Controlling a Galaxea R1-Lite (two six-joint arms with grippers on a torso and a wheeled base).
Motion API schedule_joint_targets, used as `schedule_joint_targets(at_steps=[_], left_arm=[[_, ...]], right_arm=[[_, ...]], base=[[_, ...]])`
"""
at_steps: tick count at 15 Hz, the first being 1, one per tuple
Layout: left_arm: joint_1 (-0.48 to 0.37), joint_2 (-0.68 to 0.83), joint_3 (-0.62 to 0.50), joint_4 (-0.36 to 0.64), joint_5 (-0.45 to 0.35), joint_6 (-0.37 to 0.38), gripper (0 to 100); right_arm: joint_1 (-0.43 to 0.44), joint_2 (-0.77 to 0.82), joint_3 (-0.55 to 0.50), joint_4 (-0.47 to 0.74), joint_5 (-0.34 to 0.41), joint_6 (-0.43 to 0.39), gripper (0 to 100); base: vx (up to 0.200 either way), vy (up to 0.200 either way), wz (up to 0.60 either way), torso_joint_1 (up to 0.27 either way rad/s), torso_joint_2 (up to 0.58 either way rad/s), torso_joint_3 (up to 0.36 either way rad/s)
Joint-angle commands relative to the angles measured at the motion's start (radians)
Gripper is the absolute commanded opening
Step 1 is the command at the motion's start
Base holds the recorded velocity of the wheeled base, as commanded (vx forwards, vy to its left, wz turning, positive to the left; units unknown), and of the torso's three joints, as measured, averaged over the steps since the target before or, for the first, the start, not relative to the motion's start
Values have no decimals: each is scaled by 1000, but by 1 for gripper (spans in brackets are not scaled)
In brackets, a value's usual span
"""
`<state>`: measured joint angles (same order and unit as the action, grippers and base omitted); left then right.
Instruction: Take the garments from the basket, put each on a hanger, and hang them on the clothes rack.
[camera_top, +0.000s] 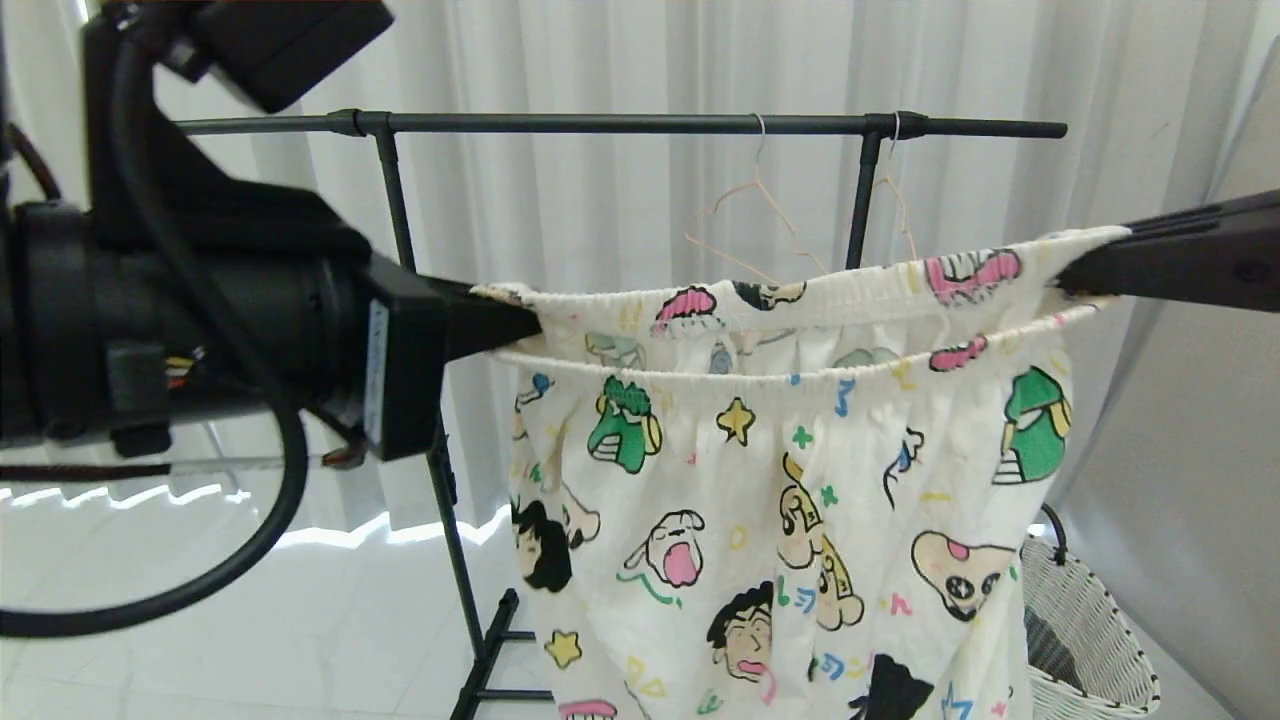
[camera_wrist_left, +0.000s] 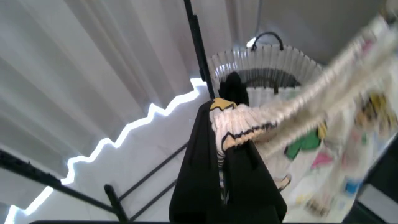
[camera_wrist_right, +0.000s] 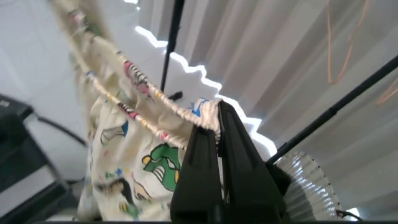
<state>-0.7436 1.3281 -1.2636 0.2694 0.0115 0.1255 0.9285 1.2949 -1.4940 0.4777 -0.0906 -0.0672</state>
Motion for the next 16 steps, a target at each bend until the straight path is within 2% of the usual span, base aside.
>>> schedule_joint_targets(at_steps=[1, 4, 7, 16], left_arm=[[-34, -159, 153, 1, 1, 0, 0], [-191, -214, 225, 1, 53, -3, 0], [-292, -205, 225, -1, 90, -4, 0], [-304, -204, 225, -1, 91, -4, 0]], right_arm=[[-63, 80, 3, -65, 29, 0, 0], [-74, 161, -3, -206, 63, -6, 0], [-68, 196, -5, -257, 63, -9, 0], [-65, 196, -2, -257, 63, -8, 0]], base=[[0, 0, 0, 0, 0, 0], [0, 0, 0, 0, 0, 0], [0, 0, 0, 0, 0, 0], [0, 0, 0, 0, 0, 0]])
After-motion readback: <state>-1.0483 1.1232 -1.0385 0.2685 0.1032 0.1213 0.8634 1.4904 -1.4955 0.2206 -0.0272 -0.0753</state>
